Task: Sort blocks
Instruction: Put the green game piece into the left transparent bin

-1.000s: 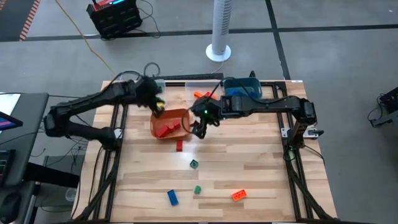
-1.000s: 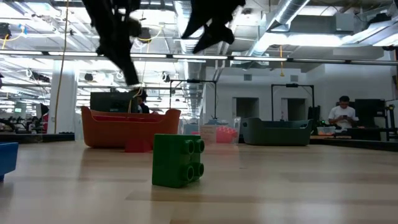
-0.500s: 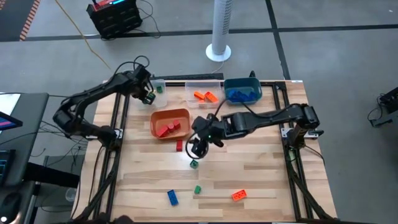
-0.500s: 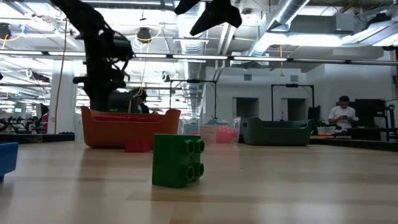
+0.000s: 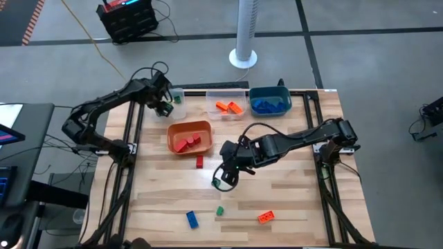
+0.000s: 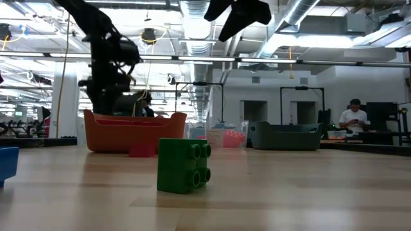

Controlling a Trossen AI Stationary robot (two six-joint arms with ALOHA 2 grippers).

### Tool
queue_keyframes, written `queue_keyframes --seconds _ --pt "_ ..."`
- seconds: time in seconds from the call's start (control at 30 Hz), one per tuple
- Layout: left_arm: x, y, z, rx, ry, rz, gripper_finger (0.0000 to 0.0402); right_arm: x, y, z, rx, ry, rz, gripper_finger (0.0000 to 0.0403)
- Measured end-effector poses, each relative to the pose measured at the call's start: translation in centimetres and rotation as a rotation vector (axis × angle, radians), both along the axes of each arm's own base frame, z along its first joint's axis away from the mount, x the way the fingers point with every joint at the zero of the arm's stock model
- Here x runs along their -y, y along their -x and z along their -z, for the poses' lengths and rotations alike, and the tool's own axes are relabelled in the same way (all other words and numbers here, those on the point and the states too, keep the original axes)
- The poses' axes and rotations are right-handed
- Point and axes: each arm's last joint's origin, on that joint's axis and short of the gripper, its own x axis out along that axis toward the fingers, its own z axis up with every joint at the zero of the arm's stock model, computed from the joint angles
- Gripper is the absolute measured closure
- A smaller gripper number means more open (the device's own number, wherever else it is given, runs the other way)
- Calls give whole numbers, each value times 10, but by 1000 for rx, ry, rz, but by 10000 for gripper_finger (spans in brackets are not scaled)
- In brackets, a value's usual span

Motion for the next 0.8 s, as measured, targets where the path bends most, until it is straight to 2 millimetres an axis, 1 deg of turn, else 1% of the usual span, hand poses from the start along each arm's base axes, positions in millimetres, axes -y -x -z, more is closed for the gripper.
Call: queue_keyframes --seconds 0.13,0.23,0.33,0.37,0.43,0.5,0.6,0.7,0.8 --pt "8 4 -31 62 -78 35 193 -4 2 1 -18 18 -24 148" --pt "25 7 -57 221 -100 121 192 -2 4 2 -39 54 -33 148" --pt "52 9 -79 425 -60 255 192 -2 2 1 -36 104 -96 148" --pt "63 10 -85 471 -51 296 192 -3 1 0 -23 127 -135 148" --pt "87 12 -94 505 -43 381 192 -8 -1 -2 6 168 -208 148" --pt "111 13 -100 526 -49 471 192 -10 -3 0 30 190 -250 148" --pt "144 17 -102 582 -26 556 192 -8 -7 14 32 157 -305 148" --pt "167 21 -102 647 12 546 191 -5 -9 34 26 108 -397 148" --pt "182 25 -102 694 30 470 191 -5 -7 52 -1 112 -514 148"
